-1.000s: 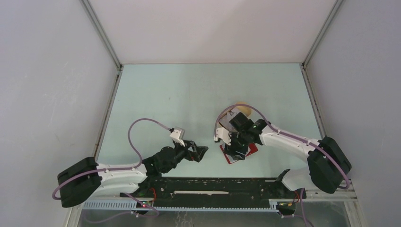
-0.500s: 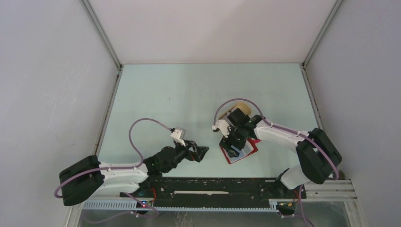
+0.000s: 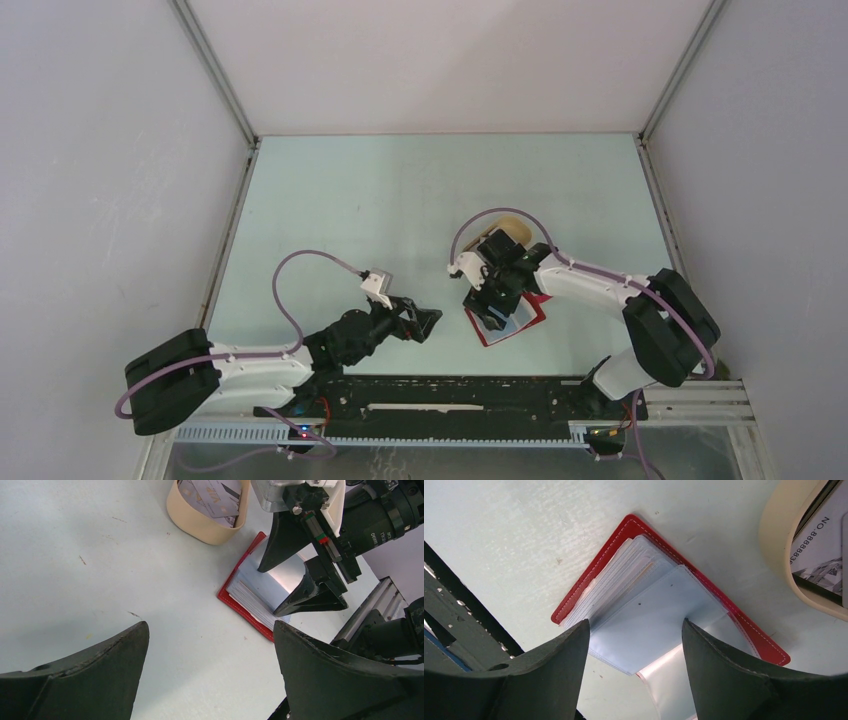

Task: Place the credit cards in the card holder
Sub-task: Turn over the card slot in the card holder.

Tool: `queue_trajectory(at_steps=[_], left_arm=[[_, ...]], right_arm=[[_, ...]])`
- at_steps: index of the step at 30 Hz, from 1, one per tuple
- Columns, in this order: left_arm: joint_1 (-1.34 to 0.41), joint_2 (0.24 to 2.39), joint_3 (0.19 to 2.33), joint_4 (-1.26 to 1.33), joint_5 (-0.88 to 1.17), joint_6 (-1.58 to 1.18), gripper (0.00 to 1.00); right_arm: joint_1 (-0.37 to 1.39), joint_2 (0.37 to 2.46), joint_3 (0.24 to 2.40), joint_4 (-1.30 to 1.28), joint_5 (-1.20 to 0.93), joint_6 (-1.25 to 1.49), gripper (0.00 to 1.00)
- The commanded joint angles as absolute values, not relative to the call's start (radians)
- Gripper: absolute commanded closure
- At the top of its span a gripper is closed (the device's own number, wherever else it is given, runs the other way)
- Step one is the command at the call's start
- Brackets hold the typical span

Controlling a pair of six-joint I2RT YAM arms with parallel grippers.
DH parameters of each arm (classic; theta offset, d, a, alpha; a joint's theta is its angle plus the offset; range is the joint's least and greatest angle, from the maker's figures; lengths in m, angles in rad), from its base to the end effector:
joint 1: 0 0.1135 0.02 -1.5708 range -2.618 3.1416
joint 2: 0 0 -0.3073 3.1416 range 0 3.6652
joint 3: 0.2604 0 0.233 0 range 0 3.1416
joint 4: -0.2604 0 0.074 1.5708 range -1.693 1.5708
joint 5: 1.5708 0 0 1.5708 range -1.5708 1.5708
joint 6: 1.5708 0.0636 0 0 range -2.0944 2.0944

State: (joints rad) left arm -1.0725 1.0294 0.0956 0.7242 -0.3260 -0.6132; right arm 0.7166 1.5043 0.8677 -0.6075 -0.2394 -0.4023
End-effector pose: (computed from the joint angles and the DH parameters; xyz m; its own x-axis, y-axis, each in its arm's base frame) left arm 0.1016 -0.1441 0.2036 -0.4740 -0.2694 -0.8383 0.5009 0.7005 -0.5084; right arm 0.1860 0.1821 0.2059 -0.3849 -0.8397 -0.3832 -0.9196 0.3845 0.0810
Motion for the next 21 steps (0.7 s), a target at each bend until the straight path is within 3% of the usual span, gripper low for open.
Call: queue_trajectory(at_steps=[1, 10, 21], left_arm=[[-1.068, 1.023, 0.127, 0.762, -0.327, -0.623, 0.02], [-1.068, 1.025, 0.129, 0.762, -0.326, -0.62, 0.02], [-1.068, 1.028, 0.13, 0.762, -0.324, -0.62, 0.02]], right_arm=[[0.733, 1.527, 0.894, -0.595, -0.185, -0.4, 0.24], [0.721, 1.517, 0.894, -0.598, -0.157, -0.411, 0.37], [0.676, 1.492, 0.894, -0.607, -0.15, -0.411, 0.38]])
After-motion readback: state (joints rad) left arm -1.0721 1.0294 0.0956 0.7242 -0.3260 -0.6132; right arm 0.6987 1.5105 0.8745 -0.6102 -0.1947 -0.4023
